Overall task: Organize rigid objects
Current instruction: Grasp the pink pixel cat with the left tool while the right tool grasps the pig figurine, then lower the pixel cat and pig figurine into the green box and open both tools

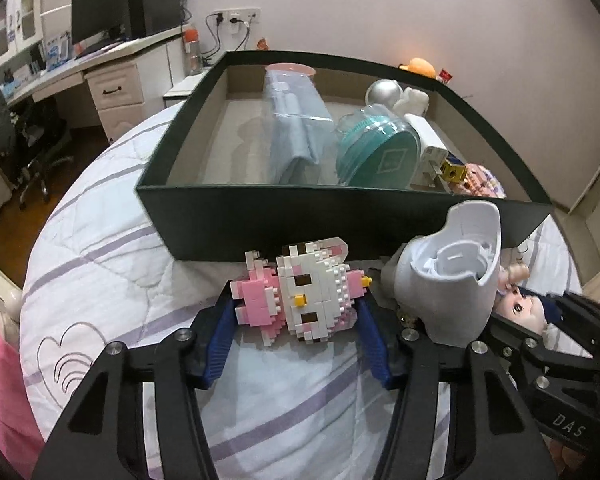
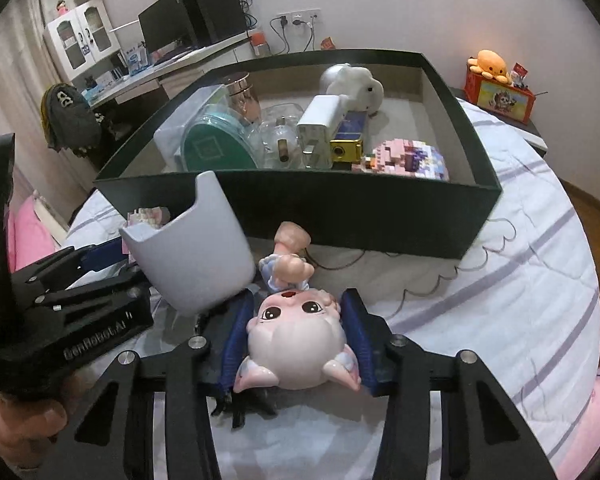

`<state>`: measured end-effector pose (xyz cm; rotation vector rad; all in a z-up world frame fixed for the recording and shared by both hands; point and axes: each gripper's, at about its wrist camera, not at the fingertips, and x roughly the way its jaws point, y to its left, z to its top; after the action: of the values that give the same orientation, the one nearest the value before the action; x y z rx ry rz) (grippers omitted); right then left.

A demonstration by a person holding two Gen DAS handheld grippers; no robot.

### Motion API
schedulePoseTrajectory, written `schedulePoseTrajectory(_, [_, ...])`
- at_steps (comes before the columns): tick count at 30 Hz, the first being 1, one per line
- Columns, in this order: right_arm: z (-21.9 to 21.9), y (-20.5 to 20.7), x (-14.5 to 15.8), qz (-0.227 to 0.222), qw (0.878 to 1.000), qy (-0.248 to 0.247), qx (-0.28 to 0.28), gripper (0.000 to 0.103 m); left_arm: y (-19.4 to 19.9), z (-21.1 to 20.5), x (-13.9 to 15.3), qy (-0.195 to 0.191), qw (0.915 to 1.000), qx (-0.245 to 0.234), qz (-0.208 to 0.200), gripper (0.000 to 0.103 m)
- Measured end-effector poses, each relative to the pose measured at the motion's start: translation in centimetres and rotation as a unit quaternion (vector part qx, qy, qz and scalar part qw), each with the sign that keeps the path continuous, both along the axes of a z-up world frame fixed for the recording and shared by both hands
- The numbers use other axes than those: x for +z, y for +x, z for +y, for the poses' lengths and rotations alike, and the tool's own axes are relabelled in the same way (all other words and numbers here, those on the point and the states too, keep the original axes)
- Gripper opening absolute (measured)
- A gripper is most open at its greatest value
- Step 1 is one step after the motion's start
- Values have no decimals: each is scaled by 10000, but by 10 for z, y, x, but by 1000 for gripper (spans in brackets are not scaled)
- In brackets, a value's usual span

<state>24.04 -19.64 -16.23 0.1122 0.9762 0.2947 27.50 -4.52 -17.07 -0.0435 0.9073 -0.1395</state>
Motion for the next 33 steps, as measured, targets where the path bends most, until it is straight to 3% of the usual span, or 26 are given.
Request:
schedulePoseTrajectory(13, [-26,-33,20,-94,9991,271,-298,47,-33,16,23,-80,9997,86,-202,56])
schedulePoseTrajectory(23, [-22,-50,56,-500,9980,279,-264,47,-50,23,54,-129,9988,62,-468,56])
schedulePoseTrajectory(33, [-19,-32,98,-1041,9940,285,-170,47,-25,20,99,-115,9963,-74,-850,57])
